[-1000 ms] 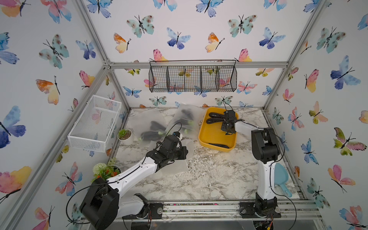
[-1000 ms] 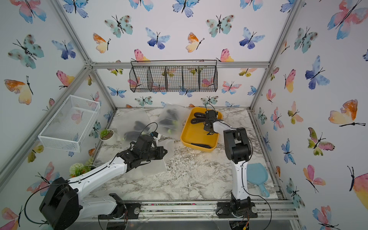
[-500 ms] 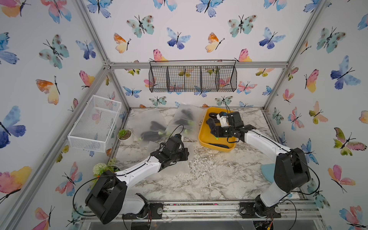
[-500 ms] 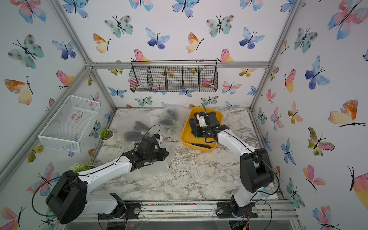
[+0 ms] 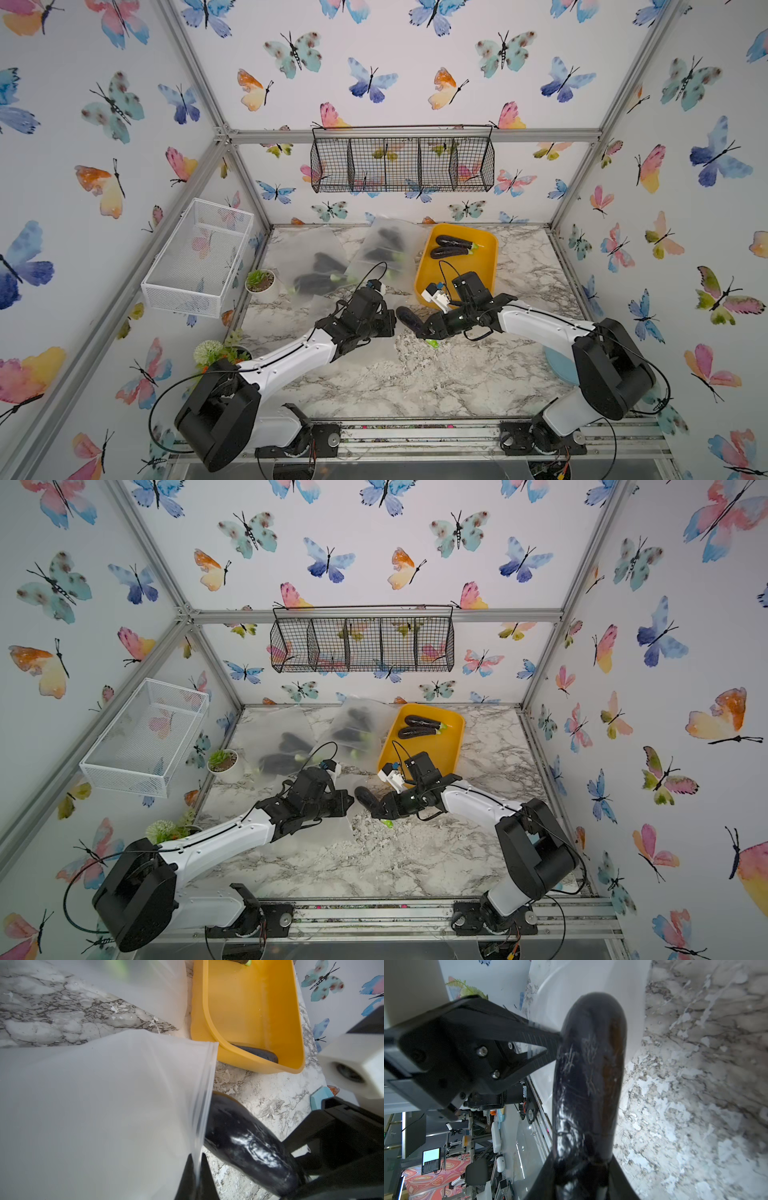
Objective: Place the eggplant in a zip-top bag and seal the zipper
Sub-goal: Place the eggplant in the zipper food storage bag, then pick up the eggplant from the basket.
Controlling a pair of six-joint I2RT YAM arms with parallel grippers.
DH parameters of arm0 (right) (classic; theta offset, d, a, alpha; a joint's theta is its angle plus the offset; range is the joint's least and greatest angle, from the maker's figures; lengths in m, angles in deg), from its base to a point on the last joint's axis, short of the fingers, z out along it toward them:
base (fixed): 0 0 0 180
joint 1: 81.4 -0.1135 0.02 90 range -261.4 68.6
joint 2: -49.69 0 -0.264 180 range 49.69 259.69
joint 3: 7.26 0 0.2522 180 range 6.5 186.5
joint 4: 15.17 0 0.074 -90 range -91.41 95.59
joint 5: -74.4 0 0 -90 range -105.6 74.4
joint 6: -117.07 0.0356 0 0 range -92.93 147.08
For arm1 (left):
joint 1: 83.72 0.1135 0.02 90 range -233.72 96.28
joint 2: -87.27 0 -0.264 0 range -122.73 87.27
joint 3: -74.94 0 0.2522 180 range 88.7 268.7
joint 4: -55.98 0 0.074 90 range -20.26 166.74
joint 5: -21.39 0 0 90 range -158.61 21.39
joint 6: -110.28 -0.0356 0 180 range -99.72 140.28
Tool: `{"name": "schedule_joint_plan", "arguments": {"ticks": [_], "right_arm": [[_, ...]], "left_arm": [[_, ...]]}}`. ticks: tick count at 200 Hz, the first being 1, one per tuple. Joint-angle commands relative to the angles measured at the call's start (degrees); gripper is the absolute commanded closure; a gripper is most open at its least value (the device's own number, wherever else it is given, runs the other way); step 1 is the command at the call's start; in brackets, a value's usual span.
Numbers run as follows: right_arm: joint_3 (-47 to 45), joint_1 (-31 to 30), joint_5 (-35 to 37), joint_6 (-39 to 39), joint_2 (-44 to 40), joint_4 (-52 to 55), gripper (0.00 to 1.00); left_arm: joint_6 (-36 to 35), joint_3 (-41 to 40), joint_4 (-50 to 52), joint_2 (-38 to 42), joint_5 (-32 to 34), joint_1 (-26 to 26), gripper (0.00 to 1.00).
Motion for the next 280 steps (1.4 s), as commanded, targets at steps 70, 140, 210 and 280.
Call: {"name": "schedule_joint_plan", "arguments": {"ticks": [70,140,210,280], "right_arm": [[3.82,-1.47,-7.20,14.78,4.61,-5.18,0.75],[5.41,-4.82,5.39,24.41,4.51,-8.21,0.46],[5.23,-4.73,12.42,16.41,-1.17,2.67,0.58],[11.57,2.33,18.01,12.86,0.44,-3.56,0.48]], "left_arm": [[-5.67,-1.15,4.61,6.70,-6.84,-5.01,1.00],[-0.19,-2.71,-1.41,7.26,-11.55,-4.81,1.00],[1.87,-5.63,-2.69,9.08,-8.22,-2.01,1.00],[0.49,-5.02,-0.31,7.07,0.84,1.88,1.00]]}}
